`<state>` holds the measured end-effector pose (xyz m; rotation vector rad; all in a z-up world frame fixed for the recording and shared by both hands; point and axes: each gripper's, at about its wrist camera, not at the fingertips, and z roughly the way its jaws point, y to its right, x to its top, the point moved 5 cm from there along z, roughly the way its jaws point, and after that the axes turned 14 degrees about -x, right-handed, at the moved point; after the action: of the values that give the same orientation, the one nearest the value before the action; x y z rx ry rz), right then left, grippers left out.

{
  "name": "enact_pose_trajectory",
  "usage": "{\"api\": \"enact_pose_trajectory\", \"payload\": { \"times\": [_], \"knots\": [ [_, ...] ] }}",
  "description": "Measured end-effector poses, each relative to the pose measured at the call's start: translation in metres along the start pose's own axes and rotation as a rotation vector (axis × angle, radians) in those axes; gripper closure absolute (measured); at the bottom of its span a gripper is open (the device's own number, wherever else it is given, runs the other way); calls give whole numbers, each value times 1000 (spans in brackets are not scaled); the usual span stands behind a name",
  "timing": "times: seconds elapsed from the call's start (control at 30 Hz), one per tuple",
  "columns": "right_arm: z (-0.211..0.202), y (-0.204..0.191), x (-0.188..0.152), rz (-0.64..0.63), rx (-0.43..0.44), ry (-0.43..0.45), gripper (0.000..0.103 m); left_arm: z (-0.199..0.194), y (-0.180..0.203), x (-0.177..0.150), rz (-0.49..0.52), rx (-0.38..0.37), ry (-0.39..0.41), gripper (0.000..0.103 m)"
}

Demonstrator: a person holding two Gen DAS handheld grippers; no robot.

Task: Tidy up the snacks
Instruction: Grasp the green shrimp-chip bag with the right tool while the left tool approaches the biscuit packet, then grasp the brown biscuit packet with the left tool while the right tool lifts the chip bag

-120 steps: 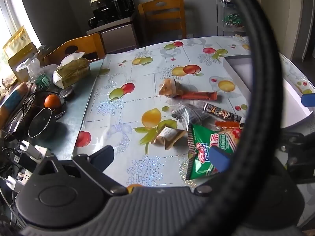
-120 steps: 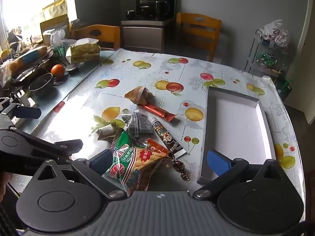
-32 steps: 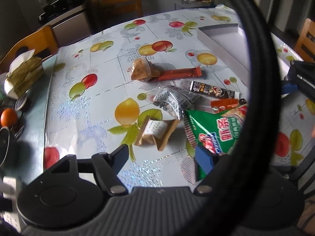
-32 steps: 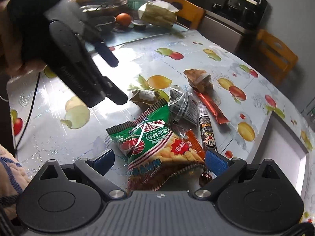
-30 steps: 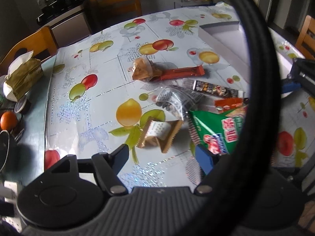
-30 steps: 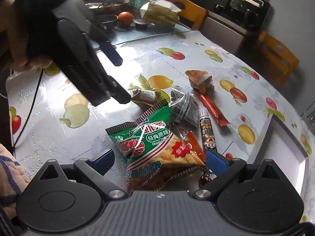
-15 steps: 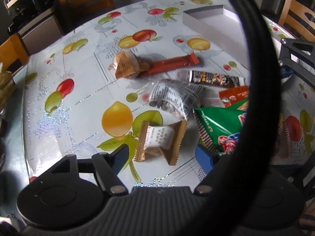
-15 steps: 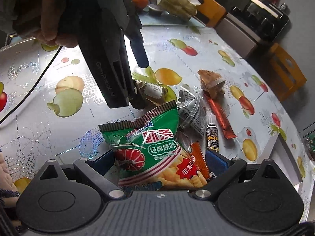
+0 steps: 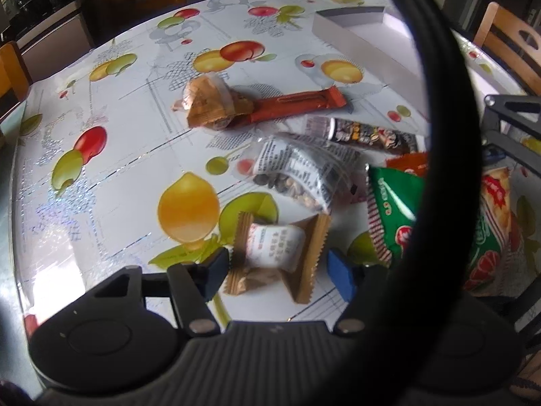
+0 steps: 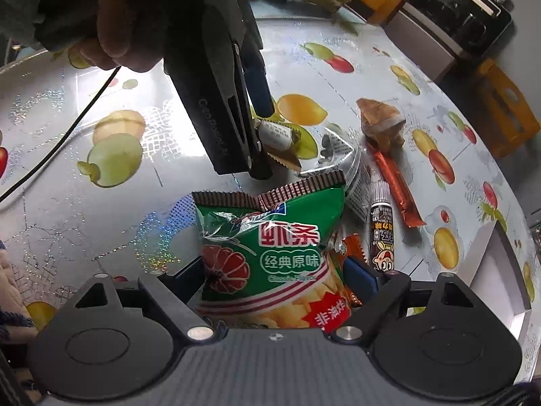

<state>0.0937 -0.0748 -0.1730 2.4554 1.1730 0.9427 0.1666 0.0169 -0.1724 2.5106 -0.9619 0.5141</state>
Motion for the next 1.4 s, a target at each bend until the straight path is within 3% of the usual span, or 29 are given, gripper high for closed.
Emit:
{"api": "enact_pose_trajectory", "payload": {
  "times": [0.2, 0.47, 0.63, 0.73, 1.4],
  "knots": [
    [4, 1, -3, 6, 14, -3, 23, 10, 2, -1, 25, 12, -3, 43],
    [1, 4, -3, 60, 34, 14, 34, 9, -1, 0, 1, 38, 56, 58],
    [-3, 6, -5, 95, 37, 20, 37, 9, 0, 1, -5, 59, 68, 63],
    [-4, 8, -5, 113, 41, 23, 39, 8, 3, 0, 0, 71, 65, 70],
    [-45, 39, -11, 310, 52, 66, 44, -29, 26, 10, -85, 136, 109, 73]
  ]
}}
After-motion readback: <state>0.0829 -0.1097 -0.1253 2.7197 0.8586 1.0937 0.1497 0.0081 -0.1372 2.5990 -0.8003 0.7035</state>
